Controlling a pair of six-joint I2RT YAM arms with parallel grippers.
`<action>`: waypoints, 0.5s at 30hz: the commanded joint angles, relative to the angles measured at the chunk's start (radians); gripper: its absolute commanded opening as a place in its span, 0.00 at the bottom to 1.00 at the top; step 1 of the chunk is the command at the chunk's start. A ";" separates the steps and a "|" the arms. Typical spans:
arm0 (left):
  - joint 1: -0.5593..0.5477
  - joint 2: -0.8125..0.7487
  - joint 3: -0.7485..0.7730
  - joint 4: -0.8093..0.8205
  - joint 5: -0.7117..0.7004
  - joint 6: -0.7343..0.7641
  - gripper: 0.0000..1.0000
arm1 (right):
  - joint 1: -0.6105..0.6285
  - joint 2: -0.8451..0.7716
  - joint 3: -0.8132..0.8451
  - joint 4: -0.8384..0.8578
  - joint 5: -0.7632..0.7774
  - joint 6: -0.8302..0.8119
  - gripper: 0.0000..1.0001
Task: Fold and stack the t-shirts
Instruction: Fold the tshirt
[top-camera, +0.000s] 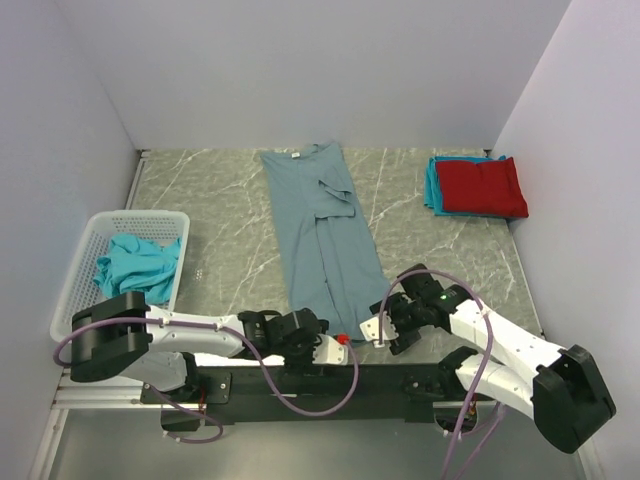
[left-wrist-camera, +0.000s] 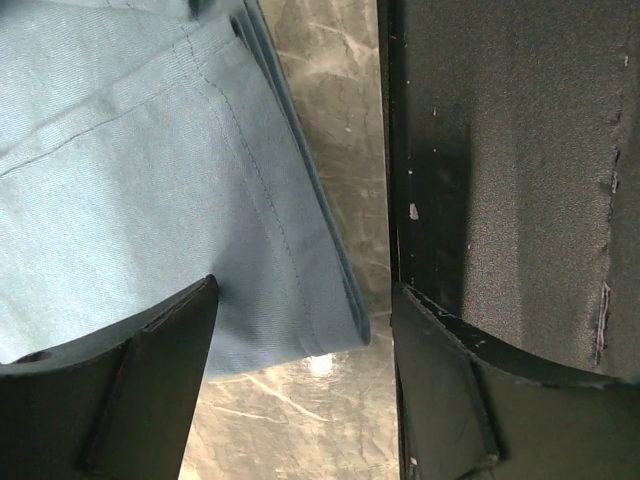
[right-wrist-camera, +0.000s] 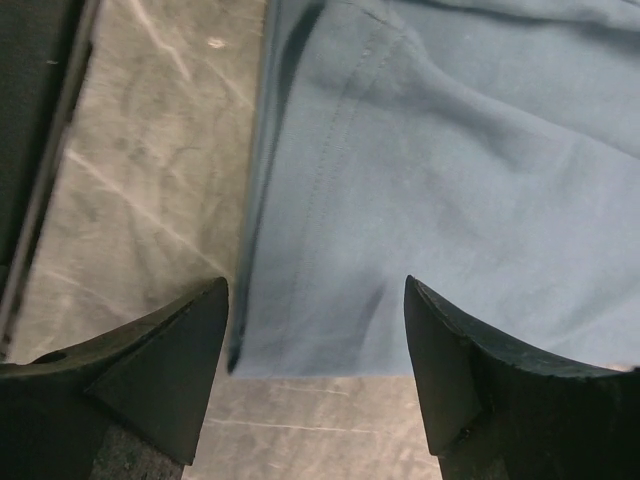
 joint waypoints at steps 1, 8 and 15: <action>-0.020 0.041 -0.018 0.040 -0.100 0.015 0.74 | 0.026 -0.008 -0.019 0.052 0.056 0.005 0.77; -0.027 0.050 -0.037 0.054 -0.186 0.012 0.38 | 0.074 0.012 -0.045 0.100 0.116 -0.002 0.73; -0.026 0.085 -0.030 0.080 -0.255 0.009 0.22 | 0.105 0.032 -0.056 0.137 0.151 0.035 0.38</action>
